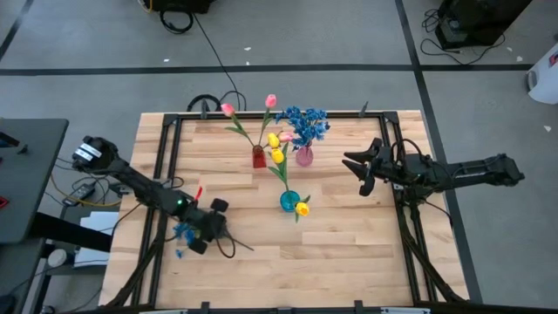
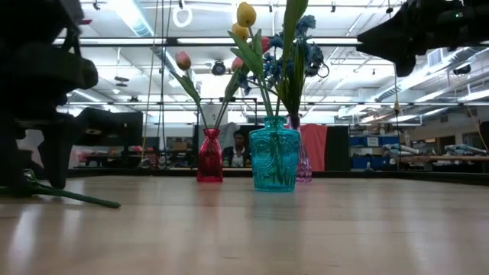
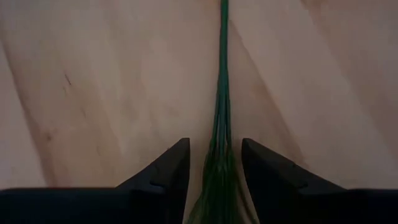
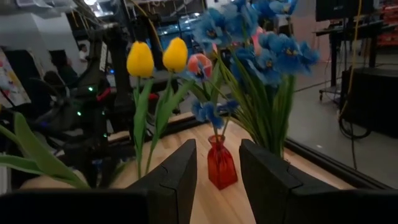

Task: Sort flowers into vase by color
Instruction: Put the blue flowers into the pink vase

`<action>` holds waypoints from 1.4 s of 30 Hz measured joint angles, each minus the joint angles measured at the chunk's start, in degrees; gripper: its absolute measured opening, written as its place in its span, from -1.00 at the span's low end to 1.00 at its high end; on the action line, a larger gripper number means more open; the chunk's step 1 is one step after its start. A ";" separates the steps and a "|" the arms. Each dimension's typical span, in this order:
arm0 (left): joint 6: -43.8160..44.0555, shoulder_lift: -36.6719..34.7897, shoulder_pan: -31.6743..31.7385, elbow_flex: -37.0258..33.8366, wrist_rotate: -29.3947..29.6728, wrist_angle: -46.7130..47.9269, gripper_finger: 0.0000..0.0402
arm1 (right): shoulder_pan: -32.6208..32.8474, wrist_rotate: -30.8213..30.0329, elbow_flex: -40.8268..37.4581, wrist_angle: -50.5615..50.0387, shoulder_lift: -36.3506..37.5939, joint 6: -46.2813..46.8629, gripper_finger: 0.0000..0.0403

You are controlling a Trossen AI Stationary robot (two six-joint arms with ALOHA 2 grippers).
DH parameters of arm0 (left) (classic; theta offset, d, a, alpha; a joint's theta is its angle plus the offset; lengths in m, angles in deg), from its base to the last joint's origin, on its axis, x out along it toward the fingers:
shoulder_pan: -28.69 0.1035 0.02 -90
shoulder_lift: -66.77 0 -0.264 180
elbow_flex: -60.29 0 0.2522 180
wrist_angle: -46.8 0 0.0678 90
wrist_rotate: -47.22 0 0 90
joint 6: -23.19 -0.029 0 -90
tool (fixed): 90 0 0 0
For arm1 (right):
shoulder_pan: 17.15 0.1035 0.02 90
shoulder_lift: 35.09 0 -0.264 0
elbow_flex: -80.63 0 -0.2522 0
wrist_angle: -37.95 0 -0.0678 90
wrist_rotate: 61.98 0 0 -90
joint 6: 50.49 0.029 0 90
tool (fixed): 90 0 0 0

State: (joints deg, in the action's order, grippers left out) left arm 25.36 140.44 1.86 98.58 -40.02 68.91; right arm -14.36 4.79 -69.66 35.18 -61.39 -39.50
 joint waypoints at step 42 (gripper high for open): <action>-12.11 -0.31 9.46 51.65 30.31 37.46 -0.85 | 8.85 -10.23 32.20 -22.41 -20.96 -1.10 -0.36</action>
State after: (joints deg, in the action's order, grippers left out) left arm 13.25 140.13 11.32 150.24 -9.70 106.37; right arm -5.51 -5.44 -37.46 12.77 -82.36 -40.60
